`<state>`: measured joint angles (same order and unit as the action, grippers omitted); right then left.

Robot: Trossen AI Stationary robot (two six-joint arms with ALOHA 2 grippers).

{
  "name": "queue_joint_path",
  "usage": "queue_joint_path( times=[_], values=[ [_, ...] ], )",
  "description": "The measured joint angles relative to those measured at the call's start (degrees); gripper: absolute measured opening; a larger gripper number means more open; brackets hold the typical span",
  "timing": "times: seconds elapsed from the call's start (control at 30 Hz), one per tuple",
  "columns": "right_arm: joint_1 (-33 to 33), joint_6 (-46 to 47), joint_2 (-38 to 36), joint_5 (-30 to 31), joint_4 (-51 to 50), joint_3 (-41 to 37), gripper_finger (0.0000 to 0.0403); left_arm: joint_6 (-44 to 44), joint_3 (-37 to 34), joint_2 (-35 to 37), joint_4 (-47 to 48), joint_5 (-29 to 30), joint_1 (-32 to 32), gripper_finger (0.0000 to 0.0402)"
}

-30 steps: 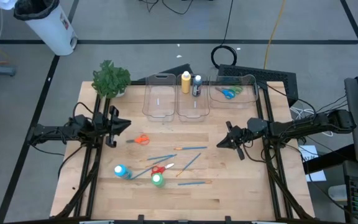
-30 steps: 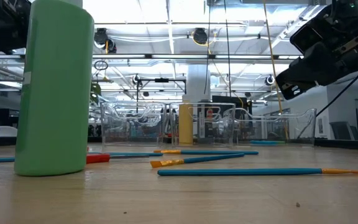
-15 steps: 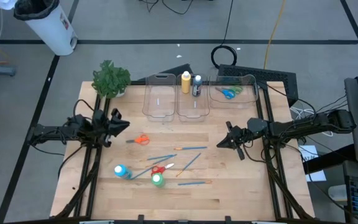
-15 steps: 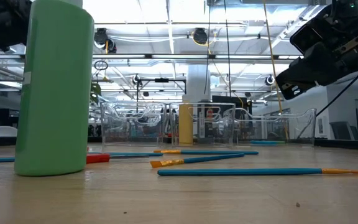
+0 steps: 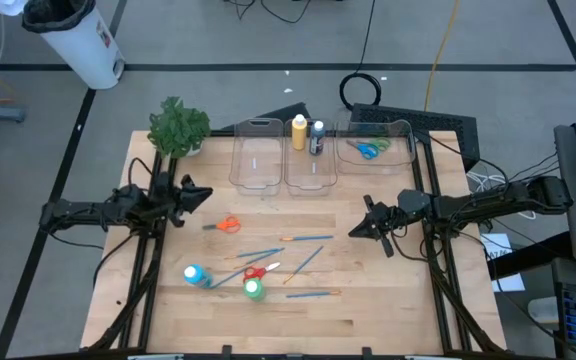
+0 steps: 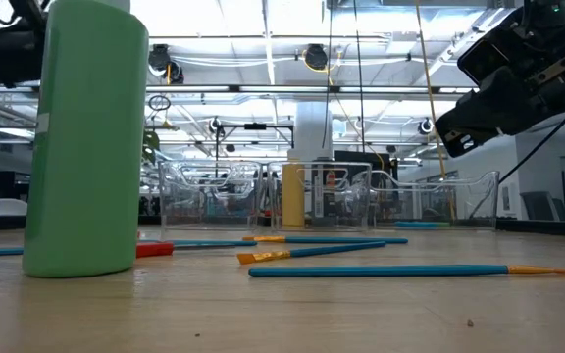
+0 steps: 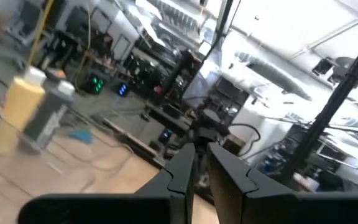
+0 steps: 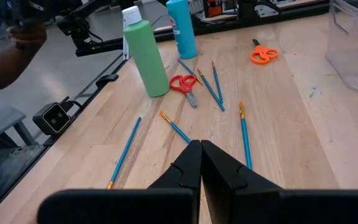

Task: Pick & Place Paint Supplies
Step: Put the orange scissors into the right transparent bin

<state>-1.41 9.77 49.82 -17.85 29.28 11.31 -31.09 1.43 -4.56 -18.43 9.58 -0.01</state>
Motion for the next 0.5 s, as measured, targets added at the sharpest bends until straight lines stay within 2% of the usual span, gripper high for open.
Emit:
queue_joint_path(
  times=[0.13,0.33,0.5],
  values=[
    [0.0,-0.4,0.0,0.1,0.0,0.0,0.0,-0.1,4.7,-4.5,2.6,-5.4,-0.3,0.0047],
    [0.0,-0.4,0.0,0.2,0.0,0.0,0.0,4.0,16.5,-18.1,13.2,-3.4,-3.0,0.0053],
    [0.0,-0.4,0.0,0.2,0.0,0.0,0.0,4.8,28.1,-31.5,21.9,-3.1,-4.4,0.0119]
  ],
)
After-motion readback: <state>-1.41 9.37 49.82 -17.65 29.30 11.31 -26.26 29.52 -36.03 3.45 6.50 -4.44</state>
